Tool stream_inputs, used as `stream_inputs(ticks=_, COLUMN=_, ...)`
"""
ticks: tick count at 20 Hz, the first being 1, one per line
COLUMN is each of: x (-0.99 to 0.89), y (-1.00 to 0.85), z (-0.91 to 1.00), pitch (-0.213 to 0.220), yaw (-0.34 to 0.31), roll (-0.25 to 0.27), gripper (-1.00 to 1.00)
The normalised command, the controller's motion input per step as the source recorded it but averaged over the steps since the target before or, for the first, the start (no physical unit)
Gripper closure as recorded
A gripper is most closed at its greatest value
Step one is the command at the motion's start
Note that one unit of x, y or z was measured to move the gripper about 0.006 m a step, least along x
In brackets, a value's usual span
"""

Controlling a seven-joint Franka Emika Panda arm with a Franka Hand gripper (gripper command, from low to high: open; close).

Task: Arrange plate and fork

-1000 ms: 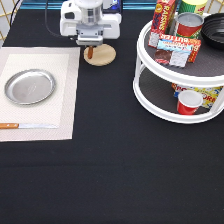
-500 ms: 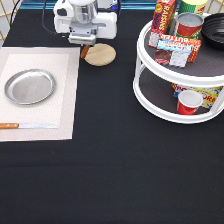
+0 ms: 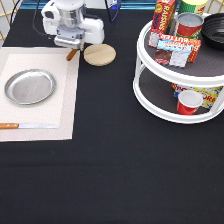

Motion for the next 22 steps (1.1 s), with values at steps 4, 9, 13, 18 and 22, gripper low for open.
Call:
stream_inputs(ticks=4, x=-0.03, y=-0.62, z=0.0, pitch=0.0, yaw=-0.142, roll=0.0, gripper=1.0)
stream_inputs(ticks=9, x=-0.03, y=-0.58, z=0.0, pitch=0.0, yaw=-0.157, roll=0.0, gripper=1.0)
stream_inputs(ticks=13, x=0.0, y=-0.48, z=0.0, pitch=-0.023, yaw=-0.184, roll=0.0, gripper=1.0)
stream_inputs(ticks=18, x=0.0, y=-0.36, z=0.0, pitch=-0.063, yaw=-0.224, roll=0.0, gripper=1.0)
stream_inputs(ticks=22, x=0.1, y=-0.13, z=0.04, pitch=-0.095, yaw=-0.275, roll=0.0, gripper=1.0)
